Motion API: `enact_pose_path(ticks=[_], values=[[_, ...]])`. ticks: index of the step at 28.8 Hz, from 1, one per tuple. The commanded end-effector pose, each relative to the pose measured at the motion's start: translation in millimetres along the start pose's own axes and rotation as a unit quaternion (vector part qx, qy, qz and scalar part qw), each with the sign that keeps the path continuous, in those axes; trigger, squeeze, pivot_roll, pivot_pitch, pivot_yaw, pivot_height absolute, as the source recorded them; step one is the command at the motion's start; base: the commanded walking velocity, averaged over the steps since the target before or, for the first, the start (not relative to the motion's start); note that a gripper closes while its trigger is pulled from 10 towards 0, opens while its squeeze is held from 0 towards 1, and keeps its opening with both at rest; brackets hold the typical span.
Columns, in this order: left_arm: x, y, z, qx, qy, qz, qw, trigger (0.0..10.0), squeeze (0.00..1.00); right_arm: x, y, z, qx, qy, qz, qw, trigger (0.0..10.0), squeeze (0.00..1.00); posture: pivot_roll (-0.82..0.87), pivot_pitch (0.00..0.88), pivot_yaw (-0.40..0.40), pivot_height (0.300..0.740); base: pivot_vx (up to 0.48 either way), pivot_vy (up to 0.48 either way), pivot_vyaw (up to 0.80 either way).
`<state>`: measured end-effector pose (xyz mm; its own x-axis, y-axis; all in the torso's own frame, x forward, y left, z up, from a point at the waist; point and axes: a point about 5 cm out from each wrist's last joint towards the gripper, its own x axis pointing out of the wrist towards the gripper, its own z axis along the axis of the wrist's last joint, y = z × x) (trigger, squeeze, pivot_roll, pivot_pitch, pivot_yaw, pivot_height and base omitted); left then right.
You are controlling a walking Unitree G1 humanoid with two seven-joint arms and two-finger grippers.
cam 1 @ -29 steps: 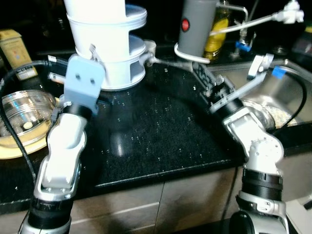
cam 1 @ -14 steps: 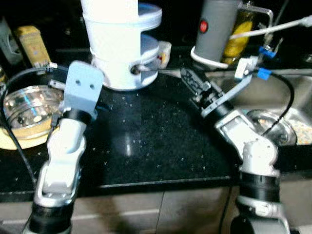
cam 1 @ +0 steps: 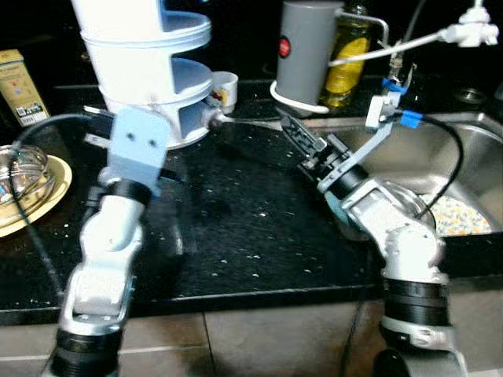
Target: Kitchen organization
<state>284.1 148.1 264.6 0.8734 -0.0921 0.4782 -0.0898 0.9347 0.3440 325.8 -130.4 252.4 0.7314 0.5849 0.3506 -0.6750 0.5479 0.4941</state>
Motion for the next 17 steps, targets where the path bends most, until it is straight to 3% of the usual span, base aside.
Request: enact_pose_path(ticks=[1,7,17], values=[[-0.7,2.3,-2,0.001,0.007,0.003,1.000,10.0,0.00,2.1,4.2,-2,-0.012,0.002,0.008,1.000,10.0,0.00,0.03,0.000,-0.039,0.740,0.000,-0.420,0.00],[-1.1,2.1,-2,-0.001,0.010,0.002,1.000,10.0,0.00,2.0,4.3,-6,-0.036,0.018,-0.001,0.999,10.0,0.00,0.02,0.000,-0.038,0.740,0.000,-0.417,0.00],[1.4,0.3,-3,-0.022,0.010,0.000,1.000,10.0,0.00,5.5,-9.6,-13,-0.131,0.067,-0.074,0.986,10.0,0.00,0.02,0.000,-0.039,0.740,0.000,-0.419,0.00]])
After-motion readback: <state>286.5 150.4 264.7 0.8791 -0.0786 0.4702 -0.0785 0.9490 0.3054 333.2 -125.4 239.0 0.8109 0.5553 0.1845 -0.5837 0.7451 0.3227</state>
